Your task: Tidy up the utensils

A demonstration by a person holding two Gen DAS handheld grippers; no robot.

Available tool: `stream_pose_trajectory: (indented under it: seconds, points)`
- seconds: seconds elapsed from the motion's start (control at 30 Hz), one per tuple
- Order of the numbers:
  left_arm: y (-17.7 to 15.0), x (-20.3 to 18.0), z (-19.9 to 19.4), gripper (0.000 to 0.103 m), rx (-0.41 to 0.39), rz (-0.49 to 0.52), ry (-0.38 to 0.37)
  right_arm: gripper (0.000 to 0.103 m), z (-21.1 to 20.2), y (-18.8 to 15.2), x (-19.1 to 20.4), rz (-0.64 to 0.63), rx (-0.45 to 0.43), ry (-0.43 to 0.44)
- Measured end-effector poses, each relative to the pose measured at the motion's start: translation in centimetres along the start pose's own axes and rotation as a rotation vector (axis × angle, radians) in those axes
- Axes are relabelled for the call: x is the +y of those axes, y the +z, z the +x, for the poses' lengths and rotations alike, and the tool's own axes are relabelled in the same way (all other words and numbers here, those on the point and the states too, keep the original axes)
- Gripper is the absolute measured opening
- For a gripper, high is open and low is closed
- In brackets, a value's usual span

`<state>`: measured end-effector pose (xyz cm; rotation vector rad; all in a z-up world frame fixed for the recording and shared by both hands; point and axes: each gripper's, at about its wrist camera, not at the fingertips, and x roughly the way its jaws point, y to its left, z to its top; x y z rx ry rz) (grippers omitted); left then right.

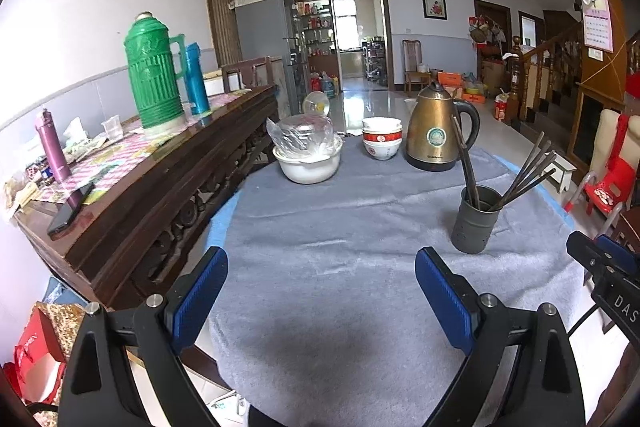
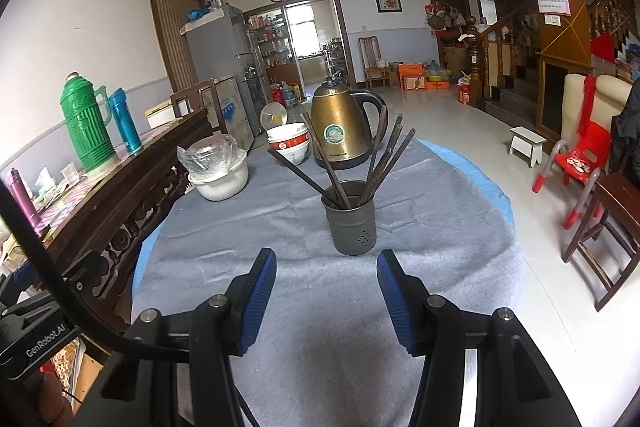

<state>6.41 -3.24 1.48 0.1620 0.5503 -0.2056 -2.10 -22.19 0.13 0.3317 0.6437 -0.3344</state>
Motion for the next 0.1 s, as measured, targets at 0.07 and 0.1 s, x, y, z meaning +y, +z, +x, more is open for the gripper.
stream_pose_trajectory:
  seconds: [0.07, 0.1]
  points:
    - [-0.1, 0.0, 1.1, 0.095, 0.022, -0.017, -0.015, 0.056, 0.7, 0.0, -0.4, 0.004, 0.006, -0.012]
    - [-0.1, 0.0, 1.9, 0.095, 0.033, -0.026, -0.026, 0.056, 1.0, 0.0, -0.7, 0.003, 0.007, -0.022]
